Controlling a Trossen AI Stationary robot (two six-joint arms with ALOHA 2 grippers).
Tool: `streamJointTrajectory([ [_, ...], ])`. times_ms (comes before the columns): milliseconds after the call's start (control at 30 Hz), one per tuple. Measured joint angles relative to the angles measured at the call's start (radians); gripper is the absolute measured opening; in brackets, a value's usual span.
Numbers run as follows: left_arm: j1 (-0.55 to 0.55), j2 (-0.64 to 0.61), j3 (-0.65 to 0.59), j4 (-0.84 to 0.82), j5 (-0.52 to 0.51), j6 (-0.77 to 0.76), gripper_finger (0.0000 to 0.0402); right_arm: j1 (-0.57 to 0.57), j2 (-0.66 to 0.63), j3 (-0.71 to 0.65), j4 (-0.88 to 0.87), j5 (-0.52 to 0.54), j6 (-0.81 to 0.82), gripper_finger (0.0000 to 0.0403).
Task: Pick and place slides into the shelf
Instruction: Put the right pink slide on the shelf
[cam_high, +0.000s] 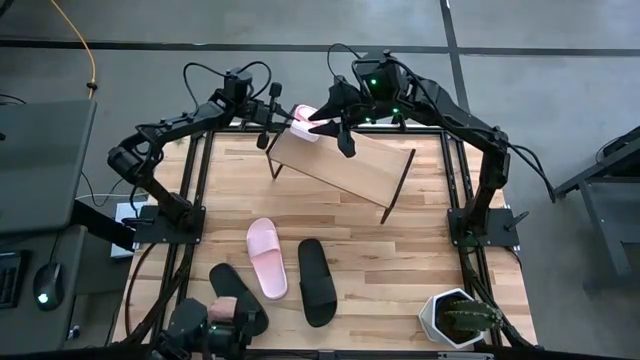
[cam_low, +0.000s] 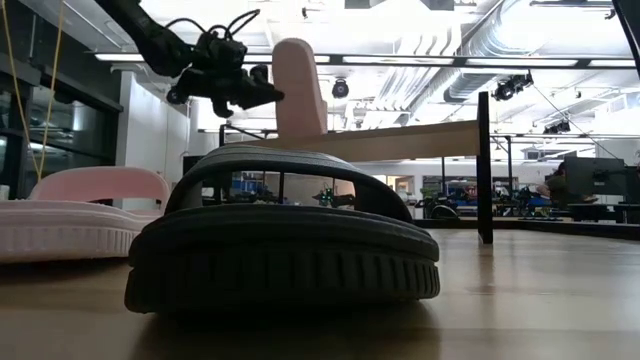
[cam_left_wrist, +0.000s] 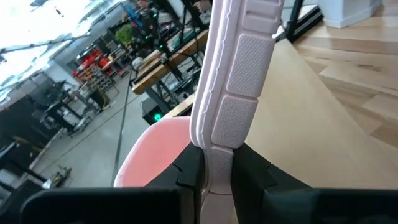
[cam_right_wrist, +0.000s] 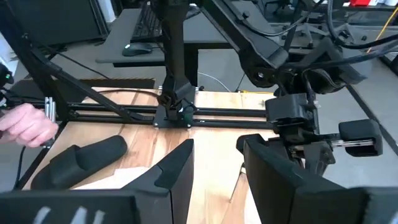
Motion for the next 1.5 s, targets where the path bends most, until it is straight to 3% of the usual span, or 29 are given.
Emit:
streamJointTrajectory([
  [500,0.000,0.005,0.000,-0.122,-0.020,0.135,0.0041,0.000,0.000,0.000,-0.027,0.000,0.000,0.0131],
  [833,0.040,-0.003,0.001,-0.166,-0.033,0.109,0.0040,0.000,0.000,0.000,-0.028,0.000,0.000,0.0131],
  [1133,0.059,-0.006,0.001,-0.205,-0.067,0.050,0.0150,0.000,0.000,0.000,-0.031,-0.001,0.000,0.0131],
  [1500,0.059,-0.021,0.001,-0.312,-0.118,0.097,0.0141,0.000,0.000,0.000,-0.055,-0.001,0.000,0.0131],
])
